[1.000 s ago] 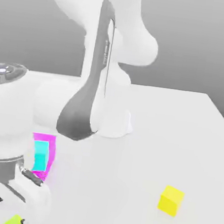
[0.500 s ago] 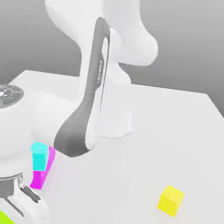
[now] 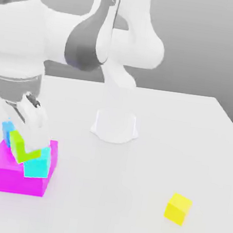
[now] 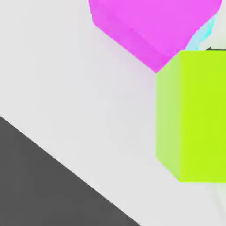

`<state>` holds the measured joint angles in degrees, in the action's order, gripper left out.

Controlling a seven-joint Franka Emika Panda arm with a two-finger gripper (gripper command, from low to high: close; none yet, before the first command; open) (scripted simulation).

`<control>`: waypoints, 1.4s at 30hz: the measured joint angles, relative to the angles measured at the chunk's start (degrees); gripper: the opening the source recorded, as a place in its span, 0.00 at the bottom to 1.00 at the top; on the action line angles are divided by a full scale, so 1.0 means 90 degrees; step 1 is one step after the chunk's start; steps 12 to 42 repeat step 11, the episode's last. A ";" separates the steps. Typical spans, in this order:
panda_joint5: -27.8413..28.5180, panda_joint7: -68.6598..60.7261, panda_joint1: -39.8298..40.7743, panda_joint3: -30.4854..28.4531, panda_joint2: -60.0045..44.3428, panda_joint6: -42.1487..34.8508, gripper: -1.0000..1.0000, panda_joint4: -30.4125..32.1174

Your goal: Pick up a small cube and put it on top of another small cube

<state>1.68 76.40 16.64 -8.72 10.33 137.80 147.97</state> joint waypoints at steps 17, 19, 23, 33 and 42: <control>0.0041 0.0311 0.0144 -0.0018 -0.0280 0.1027 1.00 0.0753; 0.0041 0.0311 0.0144 -0.0018 -0.0280 0.1027 1.00 0.0753; 0.0041 0.0311 0.0144 -0.0018 -0.0280 0.1027 1.00 0.0753; 0.0041 0.0311 0.0144 -0.0018 -0.0280 0.1027 1.00 0.0753; 0.0041 0.0311 0.0144 -0.0018 -0.0280 0.1027 1.00 0.0753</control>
